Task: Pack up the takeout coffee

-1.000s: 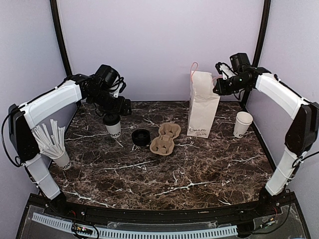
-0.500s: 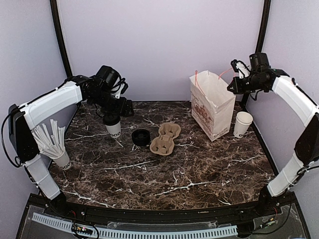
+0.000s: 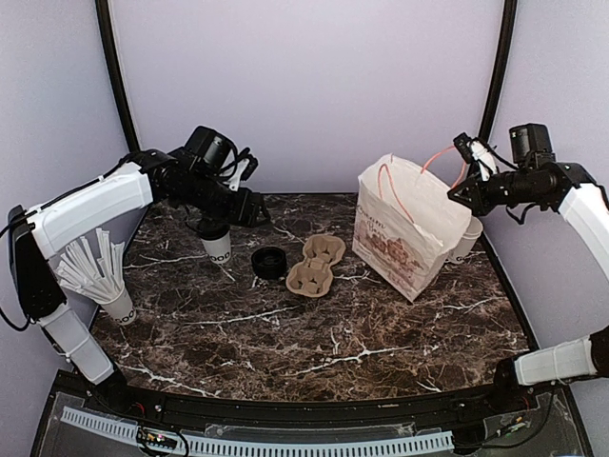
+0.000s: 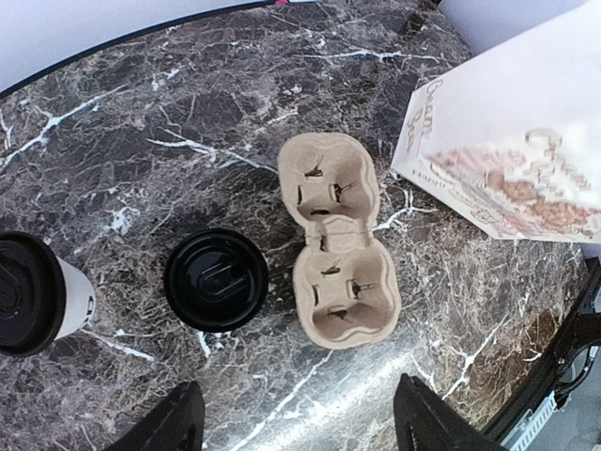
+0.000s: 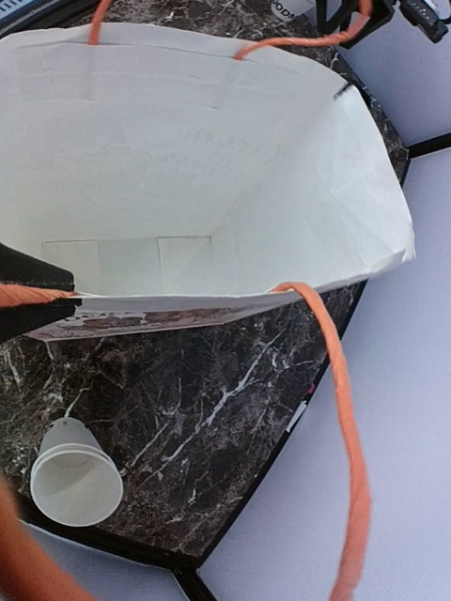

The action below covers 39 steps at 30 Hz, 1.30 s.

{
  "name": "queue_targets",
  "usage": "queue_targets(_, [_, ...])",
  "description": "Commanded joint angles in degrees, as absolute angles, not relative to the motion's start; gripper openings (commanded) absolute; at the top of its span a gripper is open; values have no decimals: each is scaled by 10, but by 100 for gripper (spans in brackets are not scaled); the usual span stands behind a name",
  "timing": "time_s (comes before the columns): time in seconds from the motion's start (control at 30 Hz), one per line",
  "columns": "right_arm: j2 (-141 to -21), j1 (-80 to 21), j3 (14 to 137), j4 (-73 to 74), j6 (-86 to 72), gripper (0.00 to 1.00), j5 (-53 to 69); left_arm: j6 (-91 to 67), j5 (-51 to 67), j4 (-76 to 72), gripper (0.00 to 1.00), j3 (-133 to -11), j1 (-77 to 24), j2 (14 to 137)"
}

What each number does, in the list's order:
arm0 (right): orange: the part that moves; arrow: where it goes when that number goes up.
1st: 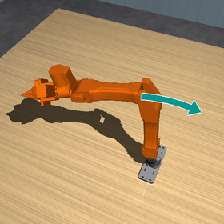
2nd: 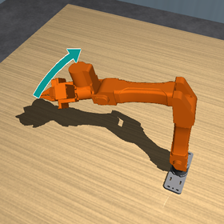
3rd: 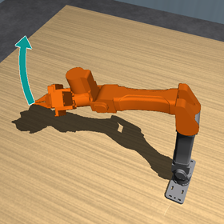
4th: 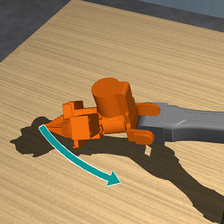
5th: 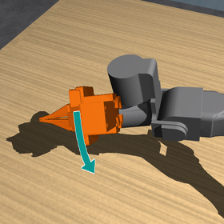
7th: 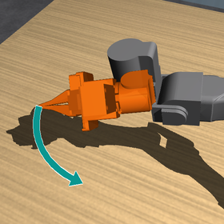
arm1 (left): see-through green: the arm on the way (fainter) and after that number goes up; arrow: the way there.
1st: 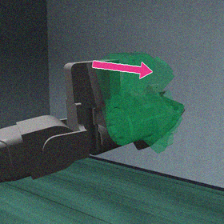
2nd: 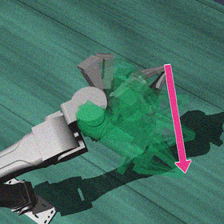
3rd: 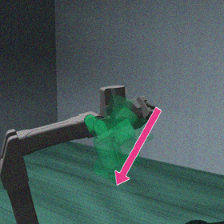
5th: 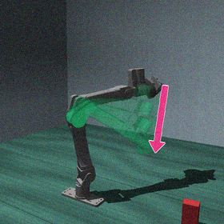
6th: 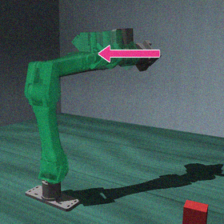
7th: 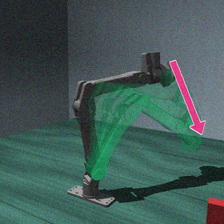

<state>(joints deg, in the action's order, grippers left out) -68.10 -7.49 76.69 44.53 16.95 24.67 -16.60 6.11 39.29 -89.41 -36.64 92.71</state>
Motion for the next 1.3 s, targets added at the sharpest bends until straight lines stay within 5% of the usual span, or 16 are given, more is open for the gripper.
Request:
queue_targets(0.0, [-650, -72, 734, 463, 216, 0, 241, -209, 37, 382, 71, -917, -402, 962])
queue_targets(0.5, [-628, -44, 708, 395, 178, 0, 248, -264, -68, 440, 58, -1167, -479, 1225])
queue_targets(1.27, [-629, -30, 687, 381, 171, 0, 292, -232, -46, 536, 54, -1309, -484, 1383])
